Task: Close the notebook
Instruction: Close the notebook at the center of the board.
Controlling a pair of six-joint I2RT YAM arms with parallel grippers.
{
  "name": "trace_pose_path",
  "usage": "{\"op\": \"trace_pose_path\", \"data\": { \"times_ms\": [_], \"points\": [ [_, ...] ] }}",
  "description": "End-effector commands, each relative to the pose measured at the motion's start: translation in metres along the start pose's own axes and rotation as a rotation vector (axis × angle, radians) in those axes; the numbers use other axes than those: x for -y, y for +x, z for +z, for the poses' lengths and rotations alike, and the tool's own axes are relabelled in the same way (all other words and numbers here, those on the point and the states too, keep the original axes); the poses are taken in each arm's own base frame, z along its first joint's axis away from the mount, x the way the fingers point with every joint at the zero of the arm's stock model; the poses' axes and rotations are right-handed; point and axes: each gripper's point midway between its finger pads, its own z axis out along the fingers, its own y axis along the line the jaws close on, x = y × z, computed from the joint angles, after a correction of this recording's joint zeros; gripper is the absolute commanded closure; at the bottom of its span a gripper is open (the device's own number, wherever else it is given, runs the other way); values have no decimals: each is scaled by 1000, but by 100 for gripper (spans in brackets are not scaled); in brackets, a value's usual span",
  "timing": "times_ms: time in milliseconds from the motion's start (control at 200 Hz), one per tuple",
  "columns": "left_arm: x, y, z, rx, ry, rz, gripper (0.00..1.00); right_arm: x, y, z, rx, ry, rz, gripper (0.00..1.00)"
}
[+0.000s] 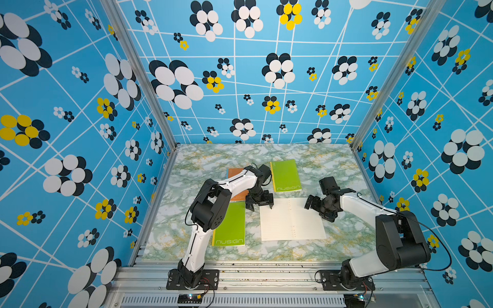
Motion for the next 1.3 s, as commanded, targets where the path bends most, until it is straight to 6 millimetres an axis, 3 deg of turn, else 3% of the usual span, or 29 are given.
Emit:
{"op": "trace_pose_path", "data": {
  "times_ms": [0, 710, 904, 1019, 1134, 1294],
  "points": [
    [-15, 13, 34, -82, -73, -33, 8, 13, 13, 13, -40, 34, 14, 1],
    [5, 13, 37, -96, -30, -12, 4, -14, 43, 24, -111, -55, -24, 1],
    [8, 11, 33, -89, -18, 6, 3, -12, 46, 26, -115, -43, -30, 1],
    [30, 12, 22, -84, 86, 60, 4, -10, 47, 28, -115, -39, -30, 1],
    [53, 10, -2, -7, 210, 135, 5, -8, 48, 31, -120, -31, -29, 1],
    [70, 13, -30, 48, 284, 209, 5, -10, 45, 30, -115, -29, -34, 1]
  ]
}}
